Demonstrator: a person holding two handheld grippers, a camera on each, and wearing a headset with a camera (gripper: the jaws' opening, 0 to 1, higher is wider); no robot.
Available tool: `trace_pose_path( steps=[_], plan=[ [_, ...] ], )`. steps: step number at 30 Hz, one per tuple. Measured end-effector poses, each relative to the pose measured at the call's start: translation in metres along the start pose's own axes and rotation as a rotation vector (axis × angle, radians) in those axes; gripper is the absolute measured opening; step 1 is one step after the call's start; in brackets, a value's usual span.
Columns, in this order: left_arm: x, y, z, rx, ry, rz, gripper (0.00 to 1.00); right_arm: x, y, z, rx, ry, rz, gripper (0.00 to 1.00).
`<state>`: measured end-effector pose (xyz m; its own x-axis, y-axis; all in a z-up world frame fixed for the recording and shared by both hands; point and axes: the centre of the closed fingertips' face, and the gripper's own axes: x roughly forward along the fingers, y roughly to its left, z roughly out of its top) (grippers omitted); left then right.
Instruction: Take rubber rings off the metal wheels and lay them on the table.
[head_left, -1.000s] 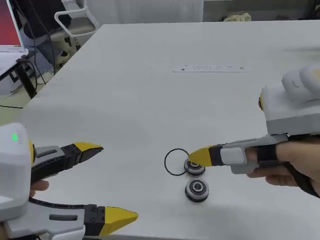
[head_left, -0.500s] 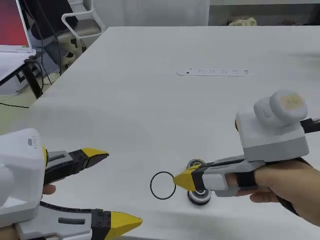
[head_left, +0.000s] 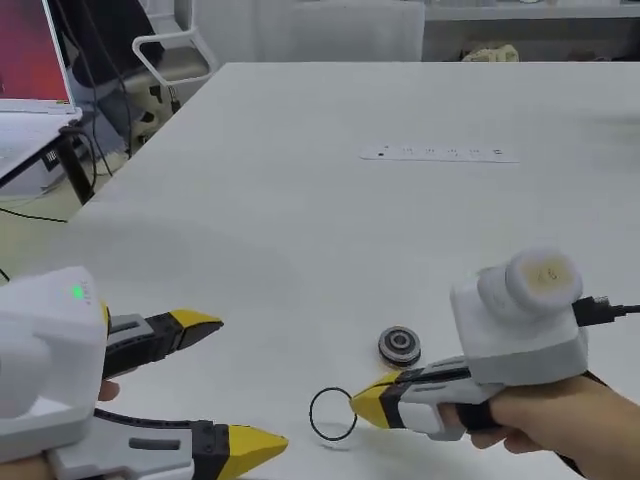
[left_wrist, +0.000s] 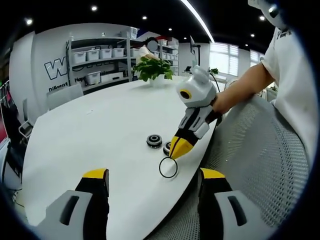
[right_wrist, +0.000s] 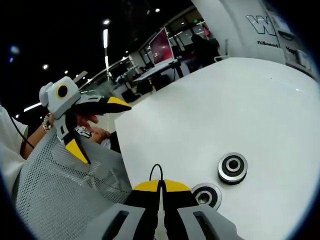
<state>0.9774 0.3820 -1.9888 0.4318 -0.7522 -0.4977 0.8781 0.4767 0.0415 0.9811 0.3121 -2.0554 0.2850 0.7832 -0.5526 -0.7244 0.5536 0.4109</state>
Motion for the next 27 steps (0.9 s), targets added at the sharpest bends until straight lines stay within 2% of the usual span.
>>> trace_pose_path(
  steps=[8,20,27],
  plan=[
    [0.000,0.001,0.000,0.000,-0.002,0.007,0.67,0.000,-0.009,0.010,0.009,-0.058,-0.035,0.00],
    [0.000,0.001,0.000,0.008,0.005,0.015,0.66,0.002,-0.019,0.011,-0.022,-0.065,-0.087,0.00],
    [0.000,0.001,-0.002,0.020,0.017,0.017,0.66,0.003,-0.021,0.009,-0.024,-0.052,-0.091,0.00]
  ],
)
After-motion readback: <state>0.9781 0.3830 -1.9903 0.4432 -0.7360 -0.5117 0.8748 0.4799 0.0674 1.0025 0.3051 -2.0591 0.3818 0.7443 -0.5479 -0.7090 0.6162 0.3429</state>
